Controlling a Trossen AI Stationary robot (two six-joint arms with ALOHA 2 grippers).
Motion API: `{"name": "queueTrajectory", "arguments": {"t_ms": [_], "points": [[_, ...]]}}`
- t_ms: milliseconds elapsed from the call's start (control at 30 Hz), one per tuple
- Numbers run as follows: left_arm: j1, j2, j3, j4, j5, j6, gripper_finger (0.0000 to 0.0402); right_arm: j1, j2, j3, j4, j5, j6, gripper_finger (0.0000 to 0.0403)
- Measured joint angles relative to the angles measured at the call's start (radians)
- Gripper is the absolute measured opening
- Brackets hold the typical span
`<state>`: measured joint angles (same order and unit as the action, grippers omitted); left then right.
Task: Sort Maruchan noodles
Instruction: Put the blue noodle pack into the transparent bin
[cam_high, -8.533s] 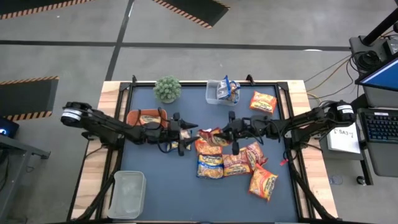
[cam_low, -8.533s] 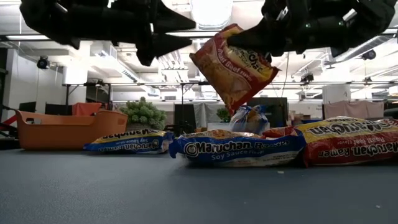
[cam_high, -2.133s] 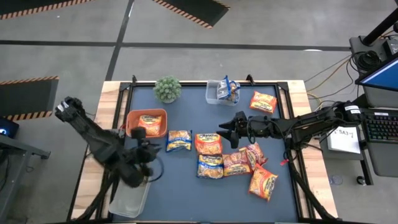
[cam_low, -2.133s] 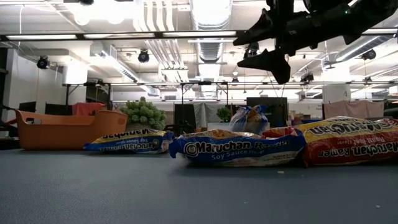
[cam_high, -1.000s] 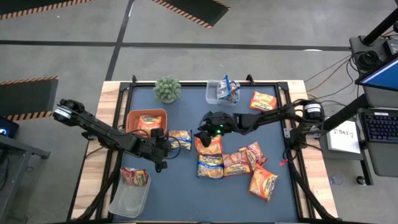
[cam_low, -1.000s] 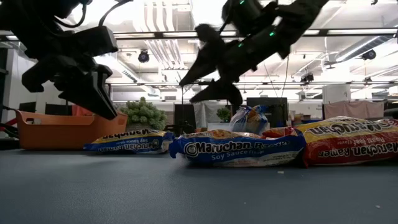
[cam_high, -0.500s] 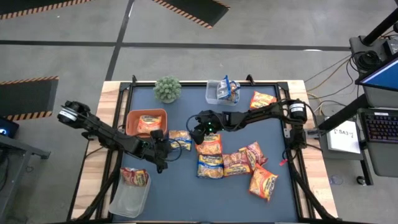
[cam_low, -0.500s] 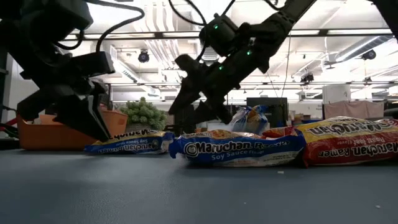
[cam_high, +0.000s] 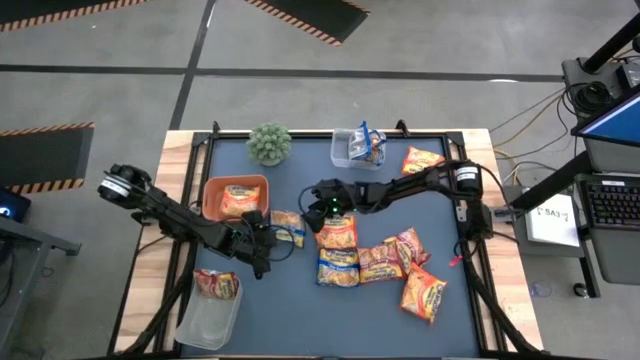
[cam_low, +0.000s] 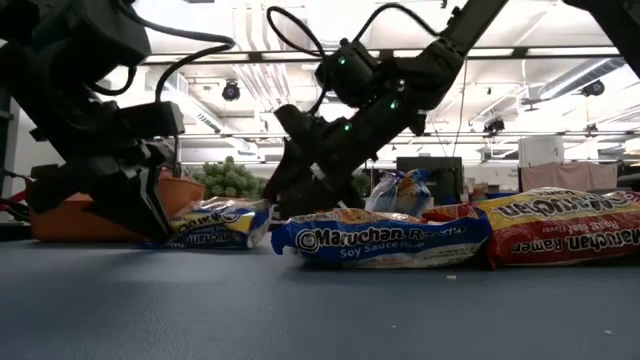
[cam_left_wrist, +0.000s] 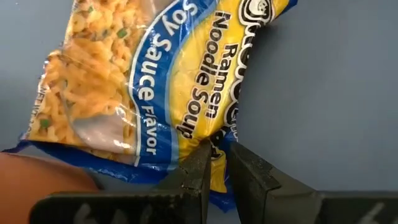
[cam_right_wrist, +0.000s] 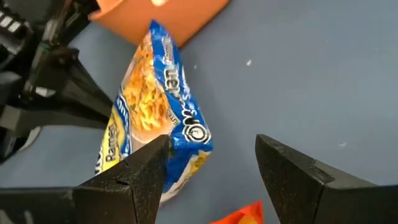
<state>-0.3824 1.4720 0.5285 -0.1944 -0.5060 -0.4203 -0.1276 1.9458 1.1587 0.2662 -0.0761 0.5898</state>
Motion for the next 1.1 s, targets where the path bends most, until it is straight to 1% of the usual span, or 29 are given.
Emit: {"name": "queueTrajectory", "arguments": {"t_ms": [233,600,800,967,1100], "points": [[0.0,0.004,0.0,0.004,0.0,-0.008,0.0039,0.0,0.051,0.0,0.147,-0.141,0.048,0.0228],[0.0,0.004,-0.001,0.01,-0.001,-0.012,0.0039,-0.002,0.028,0.0,0.161,-0.159,0.048,0.0228],[0.0,0.004,-0.001,0.013,-0.006,-0.012,0.0039,0.01,0.075,-0.001,0.193,-0.158,0.042,0.0228],[0.0,0.005,-0.002,0.019,-0.005,-0.012,0.0039,0.03,0.103,0.001,0.279,-0.167,0.016,0.0228],[0.001,0.005,-0.002,0.02,-0.005,-0.012,0.0039,0.032,0.125,0.019,0.287,-0.168,0.012,0.0224]]}}
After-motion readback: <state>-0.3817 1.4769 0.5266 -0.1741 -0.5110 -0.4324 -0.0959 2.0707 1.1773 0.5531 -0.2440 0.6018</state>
